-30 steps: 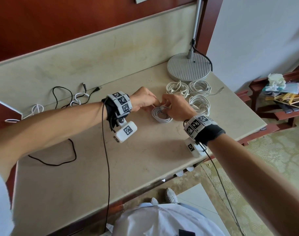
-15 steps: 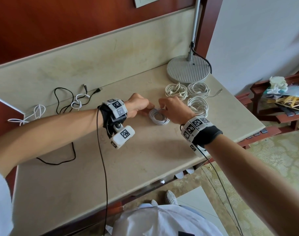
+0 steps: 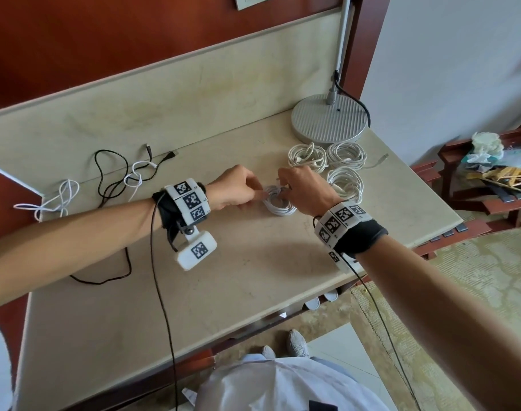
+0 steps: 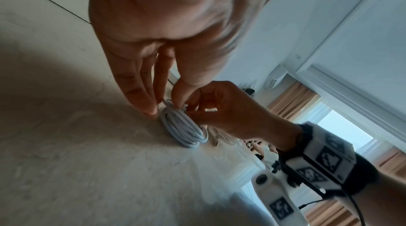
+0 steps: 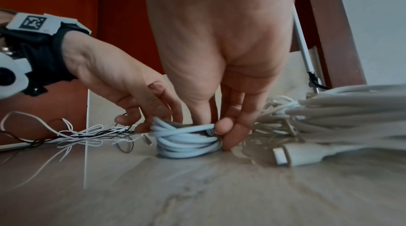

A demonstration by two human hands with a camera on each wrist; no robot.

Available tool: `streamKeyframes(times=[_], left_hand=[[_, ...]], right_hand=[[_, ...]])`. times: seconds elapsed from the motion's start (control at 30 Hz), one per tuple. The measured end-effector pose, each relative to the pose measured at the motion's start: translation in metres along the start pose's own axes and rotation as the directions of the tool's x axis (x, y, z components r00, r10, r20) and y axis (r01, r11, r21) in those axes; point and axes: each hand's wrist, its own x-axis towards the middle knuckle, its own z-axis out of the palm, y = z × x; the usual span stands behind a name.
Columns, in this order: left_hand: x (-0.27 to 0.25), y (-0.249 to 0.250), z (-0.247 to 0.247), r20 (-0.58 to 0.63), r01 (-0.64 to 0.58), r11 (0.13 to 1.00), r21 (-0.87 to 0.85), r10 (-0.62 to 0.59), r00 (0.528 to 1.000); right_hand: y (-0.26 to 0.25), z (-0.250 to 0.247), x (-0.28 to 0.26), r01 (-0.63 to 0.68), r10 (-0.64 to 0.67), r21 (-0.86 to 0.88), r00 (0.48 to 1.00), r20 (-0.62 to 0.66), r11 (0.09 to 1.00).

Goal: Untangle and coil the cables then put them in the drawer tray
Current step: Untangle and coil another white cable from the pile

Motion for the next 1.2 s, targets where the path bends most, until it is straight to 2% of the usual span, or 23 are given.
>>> streamKeyframes(times=[0.13,0.3,0.4,0.5,0.77,1.03,1.2], left_hand=[[-0.001,0.000,0.008,-0.026,-0.002,0.999,-0.039,0.001,1.000],[0.001,0.010,0.025,-0.118,-0.077,0.995,-0.060,0.069,0.991],[0.001,0.012,0.025,-0.087,-0.138,0.990,-0.030,0.135,0.987],[0.001,0.008,0.018,-0.035,-0.181,0.982,0.053,0.183,0.983],[-0.005,0.010,0.023,0.123,-0.184,0.980,0.081,0.173,0.977],[-0.006,0.015,0.015,0.085,-0.147,0.968,0.203,0.132,0.988],[-0.006,0.018,-0.003,0.009,-0.156,0.958,0.239,0.158,0.987]], right_hand=[[-0.005,-0.004,0.000,-0.019,0.020,-0.076,1.000,0.008,0.997],[-0.006,-0.014,0.000,-0.125,0.126,-0.116,0.992,-0.004,0.985],[-0.003,-0.015,0.002,-0.203,0.203,-0.083,0.979,-0.003,0.976],[-0.001,-0.017,0.003,-0.222,0.222,-0.017,0.975,0.015,0.975],[0.006,-0.018,-0.002,-0.207,0.207,0.044,0.978,0.010,0.977],[0.004,-0.020,-0.004,-0.206,0.207,0.027,0.977,-0.052,0.978],[-0.007,-0.025,0.001,-0.173,0.186,0.083,0.967,-0.174,0.981]])
